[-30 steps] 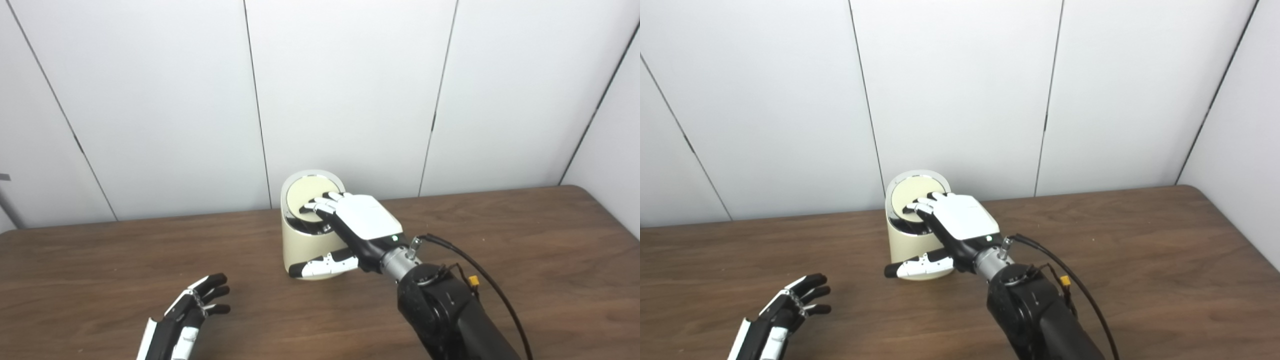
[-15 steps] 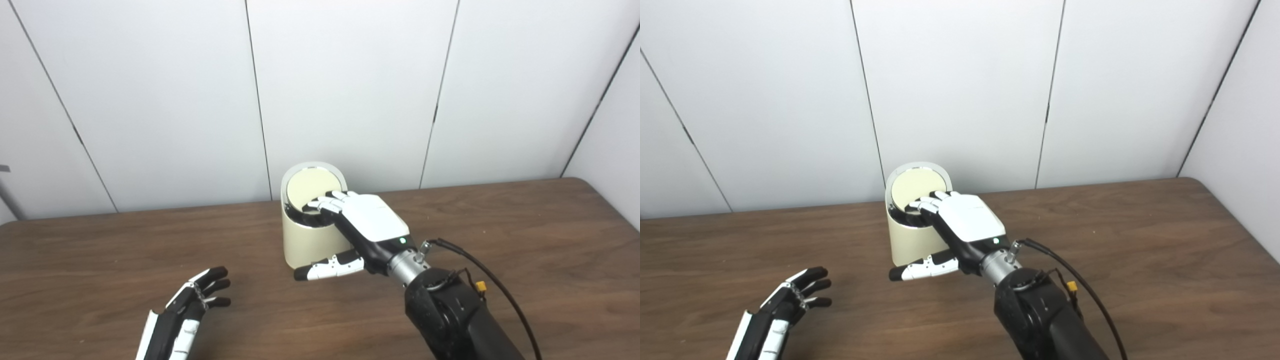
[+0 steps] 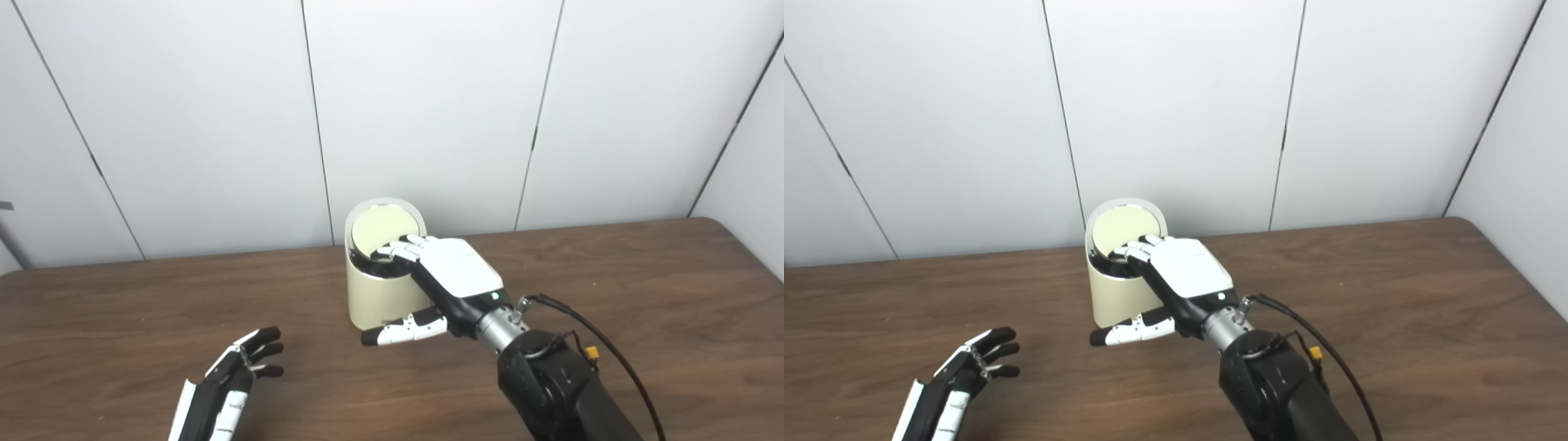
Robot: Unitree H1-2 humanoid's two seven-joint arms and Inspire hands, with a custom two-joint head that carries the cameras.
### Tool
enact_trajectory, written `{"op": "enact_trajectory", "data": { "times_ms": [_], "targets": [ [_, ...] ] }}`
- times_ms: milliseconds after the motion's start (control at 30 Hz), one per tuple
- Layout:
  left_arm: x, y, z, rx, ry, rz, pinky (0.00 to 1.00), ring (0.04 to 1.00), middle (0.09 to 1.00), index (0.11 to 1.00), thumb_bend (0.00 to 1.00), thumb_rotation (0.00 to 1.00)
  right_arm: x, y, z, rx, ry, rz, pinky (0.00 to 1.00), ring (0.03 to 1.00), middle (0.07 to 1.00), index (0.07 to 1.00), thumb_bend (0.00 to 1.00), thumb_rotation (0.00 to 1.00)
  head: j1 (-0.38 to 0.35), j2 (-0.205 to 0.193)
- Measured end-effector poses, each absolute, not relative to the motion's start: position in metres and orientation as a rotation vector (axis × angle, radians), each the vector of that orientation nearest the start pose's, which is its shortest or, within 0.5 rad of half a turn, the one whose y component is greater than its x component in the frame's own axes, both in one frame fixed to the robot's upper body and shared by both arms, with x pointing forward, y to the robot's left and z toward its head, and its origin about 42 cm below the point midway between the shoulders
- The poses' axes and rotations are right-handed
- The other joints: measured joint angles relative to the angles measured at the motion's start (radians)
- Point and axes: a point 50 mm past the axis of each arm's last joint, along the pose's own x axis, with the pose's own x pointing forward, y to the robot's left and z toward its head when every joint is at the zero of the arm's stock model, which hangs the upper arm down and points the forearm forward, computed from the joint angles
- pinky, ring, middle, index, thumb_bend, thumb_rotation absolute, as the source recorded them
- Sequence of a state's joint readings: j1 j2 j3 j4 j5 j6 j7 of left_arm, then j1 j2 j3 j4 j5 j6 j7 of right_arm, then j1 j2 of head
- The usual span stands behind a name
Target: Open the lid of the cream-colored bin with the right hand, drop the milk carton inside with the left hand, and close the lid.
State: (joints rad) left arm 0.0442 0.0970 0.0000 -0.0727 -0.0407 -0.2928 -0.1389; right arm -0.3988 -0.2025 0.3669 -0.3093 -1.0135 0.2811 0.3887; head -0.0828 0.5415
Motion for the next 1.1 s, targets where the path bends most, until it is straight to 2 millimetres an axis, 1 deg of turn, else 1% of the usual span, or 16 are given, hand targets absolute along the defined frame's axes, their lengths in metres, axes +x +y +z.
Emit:
{"op": "enact_trajectory", "data": {
  "times_ms": [100,233,400,500,600,667,733,867,1100],
  "targets": [
    [0.266,0.235,0.124,0.079,-0.318,-0.141,0.65,0.778,0.817,0.818,0.68,0.88,0.345,-0.142,0.256,-1.224,-0.378,0.252,0.86,0.923,0.901,0.866,0.83,0.78,0.000,0.000],
    [0.266,0.235,0.125,0.079,-0.319,-0.140,0.65,0.778,0.817,0.817,0.68,0.87,0.341,-0.143,0.253,-1.212,-0.382,0.244,0.88,0.947,0.921,0.886,0.81,0.77,0.000,0.000],
    [0.266,0.235,0.124,0.078,-0.319,-0.141,0.65,0.778,0.816,0.818,0.67,0.87,0.340,-0.143,0.253,-1.213,-0.379,0.249,0.88,0.933,0.895,0.864,0.82,0.78,-0.002,0.000],
    [0.266,0.235,0.124,0.078,-0.318,-0.142,0.66,0.783,0.821,0.820,0.67,0.87,0.341,-0.142,0.253,-1.230,-0.377,0.258,0.89,0.923,0.879,0.848,0.82,0.81,-0.002,0.000],
    [0.266,0.235,0.124,0.078,-0.317,-0.141,0.67,0.785,0.822,0.820,0.68,0.87,0.344,-0.141,0.257,-1.262,-0.374,0.284,0.88,0.912,0.861,0.833,0.82,0.83,-0.002,-0.002],
    [0.266,0.235,0.124,0.078,-0.317,-0.141,0.67,0.784,0.821,0.821,0.67,0.87,0.347,-0.140,0.261,-1.291,-0.368,0.311,0.90,0.916,0.860,0.833,0.83,0.86,-0.002,-0.003],
    [0.266,0.235,0.124,0.078,-0.317,-0.141,0.66,0.784,0.821,0.819,0.68,0.87,0.350,-0.138,0.265,-1.313,-0.353,0.341,0.89,0.900,0.836,0.806,0.85,0.87,0.002,-0.002],
    [0.266,0.234,0.124,0.075,-0.318,-0.140,0.67,0.788,0.826,0.820,0.69,0.86,0.356,-0.135,0.275,-1.324,-0.339,0.362,0.90,0.891,0.822,0.784,0.87,0.86,0.003,-0.002],
    [0.268,0.232,0.125,0.069,-0.322,-0.140,0.66,0.789,0.825,0.819,0.69,0.86,0.358,-0.133,0.277,-1.318,-0.329,0.365,0.88,0.889,0.822,0.780,0.87,0.85,0.005,-0.005]
  ]
}}
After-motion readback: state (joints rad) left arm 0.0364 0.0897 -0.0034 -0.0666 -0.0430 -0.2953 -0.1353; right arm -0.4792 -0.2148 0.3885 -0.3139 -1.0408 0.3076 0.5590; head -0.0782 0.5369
